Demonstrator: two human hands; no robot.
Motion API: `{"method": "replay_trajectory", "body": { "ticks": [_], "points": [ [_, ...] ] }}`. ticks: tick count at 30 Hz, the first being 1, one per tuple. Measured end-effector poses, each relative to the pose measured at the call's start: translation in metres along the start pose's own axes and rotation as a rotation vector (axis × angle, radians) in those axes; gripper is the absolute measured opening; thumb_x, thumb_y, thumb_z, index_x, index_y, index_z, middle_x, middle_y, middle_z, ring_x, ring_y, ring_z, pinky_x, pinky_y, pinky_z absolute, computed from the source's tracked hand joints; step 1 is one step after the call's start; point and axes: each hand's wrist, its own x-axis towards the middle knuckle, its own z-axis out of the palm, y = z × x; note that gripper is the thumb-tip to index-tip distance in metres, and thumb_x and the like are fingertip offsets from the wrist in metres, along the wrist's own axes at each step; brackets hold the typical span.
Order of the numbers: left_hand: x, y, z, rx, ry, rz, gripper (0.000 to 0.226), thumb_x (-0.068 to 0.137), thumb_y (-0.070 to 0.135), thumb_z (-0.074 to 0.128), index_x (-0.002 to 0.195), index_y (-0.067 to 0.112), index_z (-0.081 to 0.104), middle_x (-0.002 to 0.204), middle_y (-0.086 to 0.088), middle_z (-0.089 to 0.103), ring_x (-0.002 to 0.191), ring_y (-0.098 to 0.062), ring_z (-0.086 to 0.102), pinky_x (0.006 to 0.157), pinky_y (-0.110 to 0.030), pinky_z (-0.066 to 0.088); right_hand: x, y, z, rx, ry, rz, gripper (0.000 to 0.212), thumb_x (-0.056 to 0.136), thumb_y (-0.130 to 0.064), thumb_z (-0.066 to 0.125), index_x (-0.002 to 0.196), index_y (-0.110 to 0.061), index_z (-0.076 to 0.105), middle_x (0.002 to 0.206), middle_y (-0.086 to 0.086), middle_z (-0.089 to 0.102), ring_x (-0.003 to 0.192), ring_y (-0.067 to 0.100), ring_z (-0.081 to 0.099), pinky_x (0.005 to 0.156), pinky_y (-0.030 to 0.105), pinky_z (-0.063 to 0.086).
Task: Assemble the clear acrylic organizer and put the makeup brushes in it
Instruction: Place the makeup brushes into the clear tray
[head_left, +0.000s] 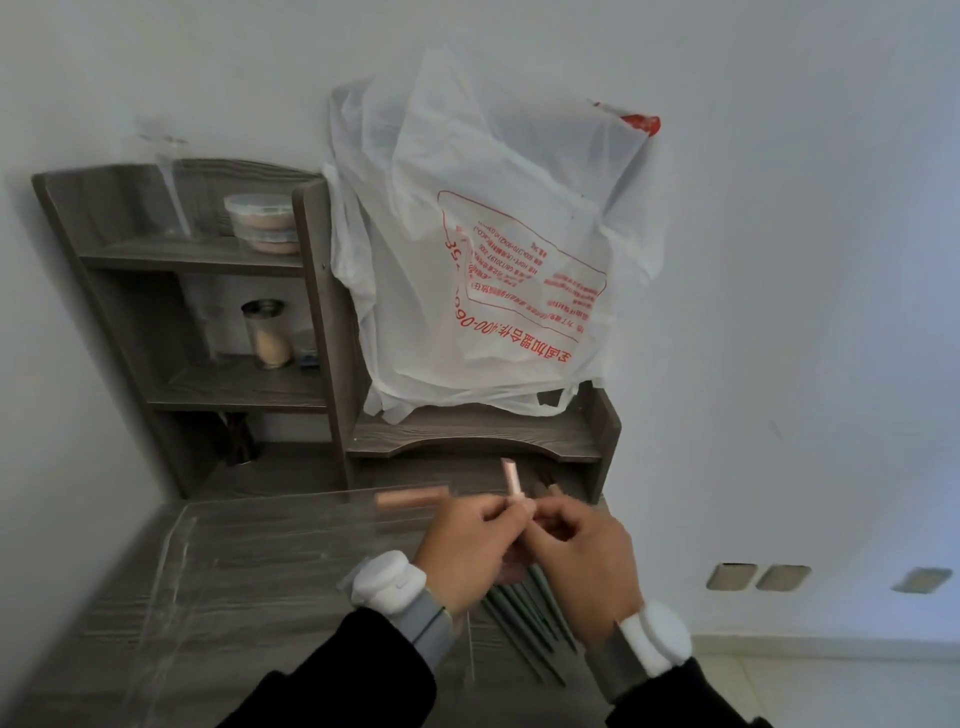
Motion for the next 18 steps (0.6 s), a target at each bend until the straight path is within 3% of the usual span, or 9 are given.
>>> {"method": "replay_trajectory", "body": {
  "ticks": [2,4,6,8,11,14,16,18],
  "points": [
    [-0.001,-0.001,0.000,-0.085,0.044,0.018,0.017,0.096,0.021,0.060,0.098,0.014,0.074,0.089,-0.007,0.078,0.081,-0.017,0.075,0.070,-0.035,0.062,0.000,-0.004,-0.002,0.001,-0.138,-0.059,0.013,0.083,-0.028,0.079,0.092,-0.037,0.078,0.074,-0.023,0.073,0.075,-0.008,0.066,0.065,0.002,0.044],
    [0.001,-0.002,-0.009,0.000,0.115,0.073,0.014,0.095,0.020,0.061,0.096,0.017,0.074,0.085,-0.005,0.078,0.080,-0.016,0.075,0.074,-0.040,0.063,0.008,0.001,-0.008,-0.004,-0.273,-0.098,0.021,0.082,-0.024,0.080,0.100,-0.035,0.079,0.082,-0.021,0.075,0.079,-0.004,0.068,0.072,0.007,0.048],
    [0.000,-0.001,-0.020,0.086,0.178,0.111,0.009,0.092,0.019,0.065,0.094,0.019,0.074,0.080,-0.008,0.076,0.072,-0.017,0.074,0.071,-0.038,0.063,0.027,0.017,-0.015,-0.038,-0.139,-0.019,0.013,0.080,-0.026,0.081,0.091,-0.032,0.080,0.080,-0.019,0.076,0.078,-0.003,0.069,0.077,0.018,0.054],
    [-0.002,0.001,-0.031,0.146,0.209,0.154,0.006,0.089,0.018,0.069,0.090,0.018,0.075,0.075,-0.012,0.074,0.068,-0.025,0.073,0.065,-0.037,0.062,0.050,0.034,-0.022,-0.221,0.022,0.103,0.013,0.078,-0.038,0.079,0.088,-0.030,0.076,0.079,-0.017,0.074,0.082,0.000,0.069,0.081,0.025,0.055],
    [-0.003,0.004,-0.043,0.255,0.203,0.183,0.008,0.087,0.016,0.071,0.087,0.023,0.075,0.072,-0.011,0.073,0.063,-0.020,0.070,0.063,-0.034,0.061,0.071,0.054,-0.024,-0.496,-0.092,0.243,0.047,0.078,-0.071,0.062,0.098,-0.029,0.067,0.092,-0.011,0.068,0.093,0.015,0.065,0.079,0.025,0.046],
    [-0.001,0.003,-0.051,0.368,0.197,0.200,0.017,0.085,0.015,0.072,0.092,0.031,0.072,0.073,-0.004,0.073,0.060,-0.012,0.068,0.062,-0.035,0.062,0.076,0.066,-0.017,-0.618,-0.155,0.216,0.077,0.075,-0.091,0.037,0.084,-0.021,0.068,0.084,-0.002,0.070,0.089,0.023,0.067,0.076,0.028,0.049],
    [-0.001,0.002,-0.055,0.441,0.210,0.207,0.017,0.082,0.020,0.074,0.091,0.033,0.069,0.078,0.006,0.072,0.065,-0.010,0.069,0.065,-0.038,0.062,0.073,0.071,-0.015,-0.690,-0.198,0.153,0.078,0.082,-0.087,0.028,0.087,-0.024,0.072,0.086,0.003,0.072,0.093,0.026,0.066,0.083,0.030,0.051],
    [-0.002,0.003,-0.059,0.551,0.227,0.217,0.016,0.079,0.027,0.075,0.088,0.035,0.065,0.081,0.013,0.069,0.072,-0.004,0.066,0.072,-0.036,0.060,0.069,0.073,-0.018,-0.712,-0.222,0.098,0.071,0.084,-0.086,0.025,0.091,-0.033,0.073,0.085,-0.005,0.070,0.092,0.022,0.067,0.082,0.029,0.051]
  ]
}}
